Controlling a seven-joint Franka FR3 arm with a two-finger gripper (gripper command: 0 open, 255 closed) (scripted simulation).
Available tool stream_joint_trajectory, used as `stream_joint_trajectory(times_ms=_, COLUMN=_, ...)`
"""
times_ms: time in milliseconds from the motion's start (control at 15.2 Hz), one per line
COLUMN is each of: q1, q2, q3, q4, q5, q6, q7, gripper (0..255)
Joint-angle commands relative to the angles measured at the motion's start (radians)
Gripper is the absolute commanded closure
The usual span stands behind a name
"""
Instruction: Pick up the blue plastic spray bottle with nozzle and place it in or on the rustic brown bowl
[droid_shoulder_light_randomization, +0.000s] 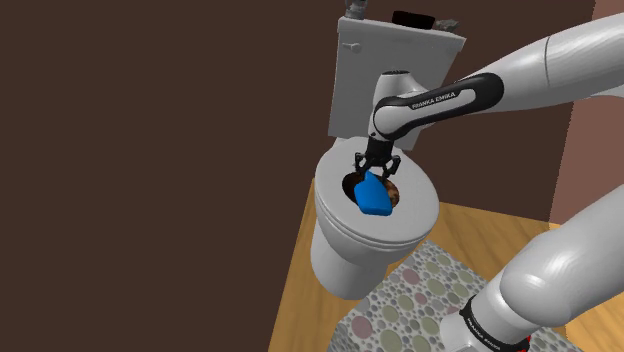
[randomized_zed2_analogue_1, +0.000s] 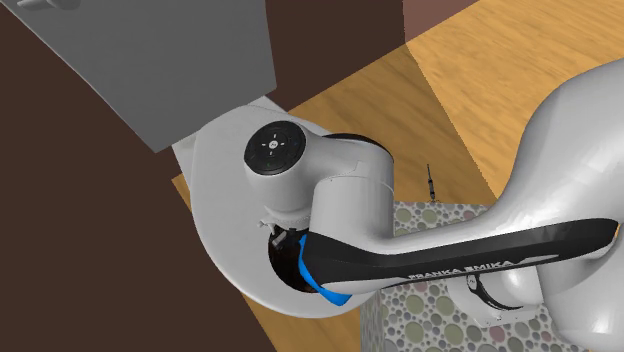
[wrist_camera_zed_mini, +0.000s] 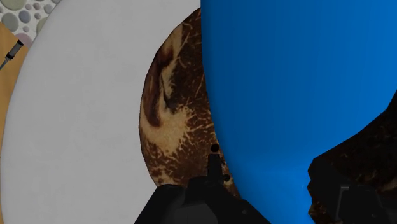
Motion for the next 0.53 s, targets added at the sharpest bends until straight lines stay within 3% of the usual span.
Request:
stream_joint_trajectory(times_ms=0, q1=0.0, q2=0.0, q3=0.0, q4=0.0, q5=0.0, q6=0.001, q7=0.0, gripper=255)
stream_joint_trajectory(times_ms=132, q1=0.0, q2=0.0, q3=0.0, q4=0.0, q5=0.0, q6=0.001, q7=0.0, gripper=255)
stream_joint_trajectory(times_ms=198, q1=0.0, q2=0.0, q3=0.0, q4=0.0, q5=0.0, q6=0.001, q7=0.0, gripper=0)
stream_joint_trajectory(times_ms=462, q1=0.0, q2=0.0, q3=0.0, q4=0.0, q5=0.0, q6=0.001, q7=0.0, gripper=0)
